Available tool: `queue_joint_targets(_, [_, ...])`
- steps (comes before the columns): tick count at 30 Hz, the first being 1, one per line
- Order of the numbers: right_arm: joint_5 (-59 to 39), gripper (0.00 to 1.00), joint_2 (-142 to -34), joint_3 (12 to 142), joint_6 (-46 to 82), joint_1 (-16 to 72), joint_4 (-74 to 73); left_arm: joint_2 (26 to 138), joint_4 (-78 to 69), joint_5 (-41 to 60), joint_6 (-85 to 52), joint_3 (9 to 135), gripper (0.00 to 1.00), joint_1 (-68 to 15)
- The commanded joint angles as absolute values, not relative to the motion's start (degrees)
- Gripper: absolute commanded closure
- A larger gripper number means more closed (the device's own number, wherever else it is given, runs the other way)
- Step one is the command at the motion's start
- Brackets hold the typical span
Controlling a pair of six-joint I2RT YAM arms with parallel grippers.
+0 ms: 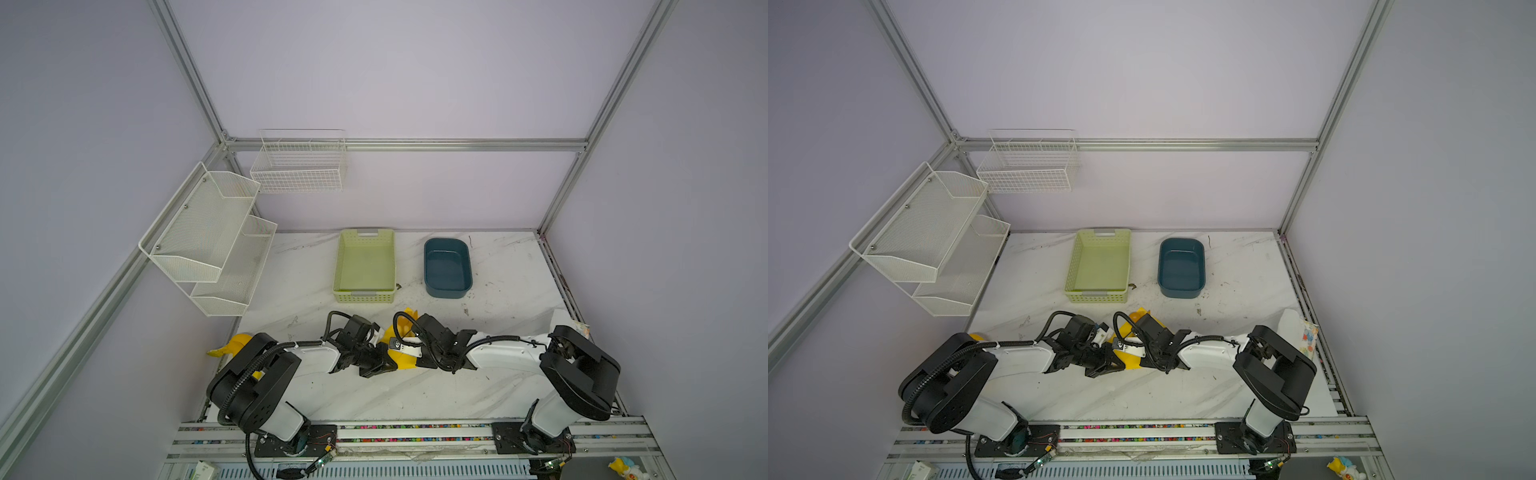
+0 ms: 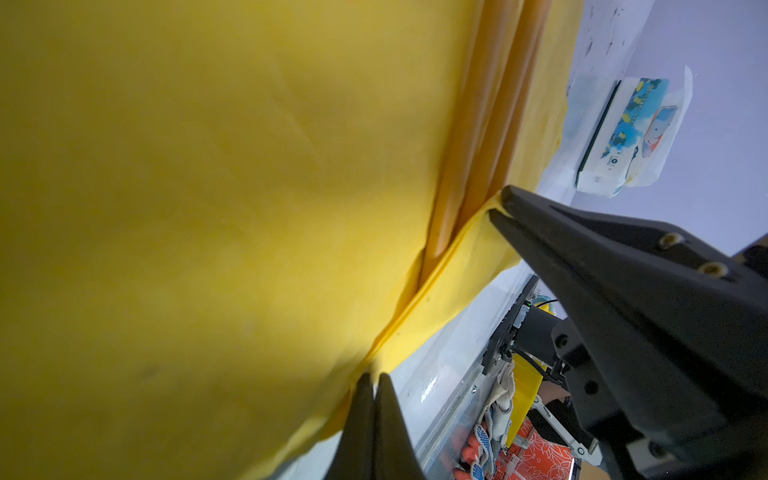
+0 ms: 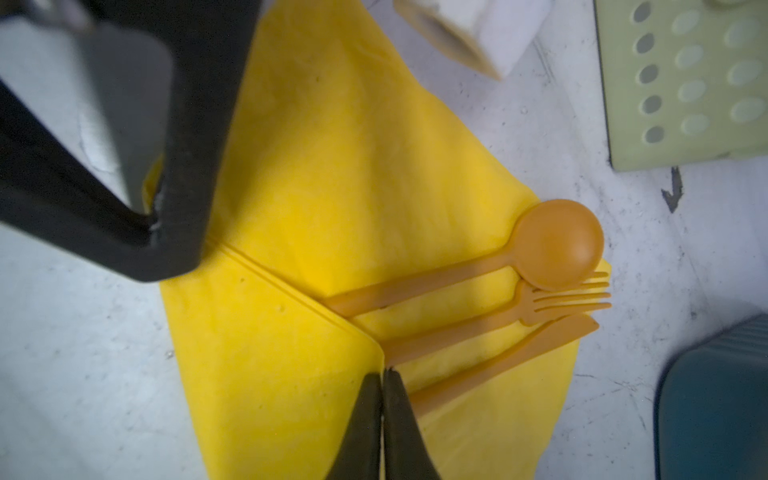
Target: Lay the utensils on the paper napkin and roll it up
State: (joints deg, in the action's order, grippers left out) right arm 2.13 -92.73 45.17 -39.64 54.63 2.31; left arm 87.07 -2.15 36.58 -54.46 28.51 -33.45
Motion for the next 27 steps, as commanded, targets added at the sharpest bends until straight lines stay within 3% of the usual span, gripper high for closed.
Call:
queue_joint_targets(1, [1.19,0.78,-89.74,46.43,-38.11,54.31,1.51,88.09,0.17,34.19,-53.88,31.46,1.00,-33.66])
queue_joint_targets(5, [-1.51,0.60,-86.47,48.66,-31.03,54.31,1.13,88.31,0.35,34.10,-53.70,31.46,1.00,-33.71])
queue_joint_targets(9, [-4.57,0.55,-83.28,50.61,-17.48,54.25,-1.72,88.59,0.88,34.01,-53.35,31.60,1.00,-33.66])
queue_joint_targets(18, [-12.42,0.66,-79.01,43.56,32.71,54.28,-14.05,88.62,0.98,33.75,-53.17,31.03,1.00,-33.66])
queue_joint_targets(27, [-21.11,0.79,-79.51,37.48,48.80,54.15,-12.57,88.20,1.76,33.22,-53.26,30.72,1.00,-33.66])
